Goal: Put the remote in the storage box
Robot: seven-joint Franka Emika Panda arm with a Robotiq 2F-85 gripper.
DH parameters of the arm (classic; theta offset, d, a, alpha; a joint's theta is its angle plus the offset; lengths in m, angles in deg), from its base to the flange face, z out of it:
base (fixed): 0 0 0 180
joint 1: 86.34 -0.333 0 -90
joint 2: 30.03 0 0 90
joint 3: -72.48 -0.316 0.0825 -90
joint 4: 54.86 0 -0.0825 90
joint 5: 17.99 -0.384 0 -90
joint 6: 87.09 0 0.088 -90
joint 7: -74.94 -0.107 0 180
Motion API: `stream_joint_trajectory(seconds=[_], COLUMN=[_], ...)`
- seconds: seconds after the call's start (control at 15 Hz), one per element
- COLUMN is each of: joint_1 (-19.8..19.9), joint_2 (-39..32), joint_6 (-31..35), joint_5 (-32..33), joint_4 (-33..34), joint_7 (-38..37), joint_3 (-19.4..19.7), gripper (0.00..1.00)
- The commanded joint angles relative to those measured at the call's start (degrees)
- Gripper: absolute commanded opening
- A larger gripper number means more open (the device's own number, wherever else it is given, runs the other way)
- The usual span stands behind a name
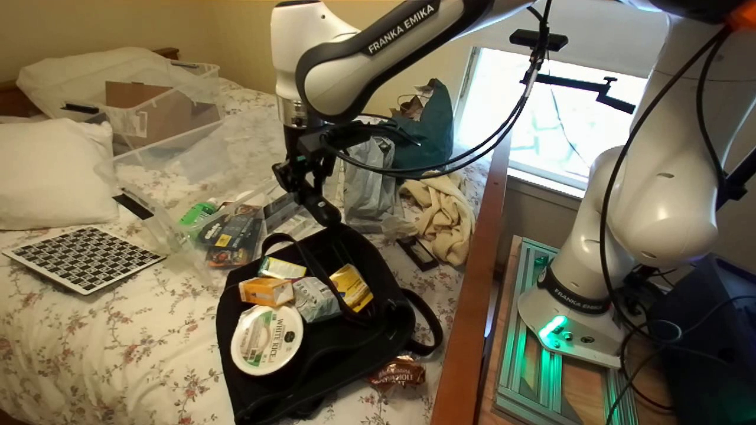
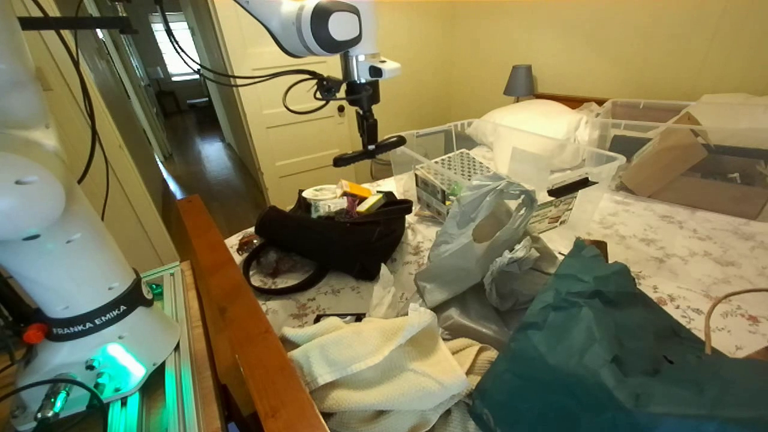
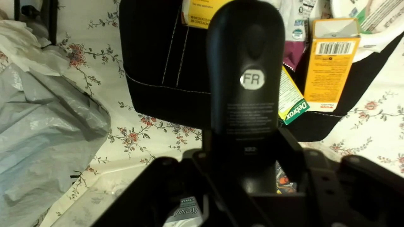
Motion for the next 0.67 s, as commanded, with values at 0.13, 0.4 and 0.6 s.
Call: stream_joint_trajectory(seconds=[0.13,0.4,0.6], joint_1=[0.97,0.74,1.13], joint_2=[0.00,3.26,5.57], joint_6=[-0.16,-1.26,-3.63], joint_5=[0.23,4.27,8.98], joint_4=[0.07,-1.29,-0.44], joint_7=[-0.10,-1.64,-2.24], joint_3=[-1.00,-0.44,-0.33], gripper=[0.26,0.26,0.26])
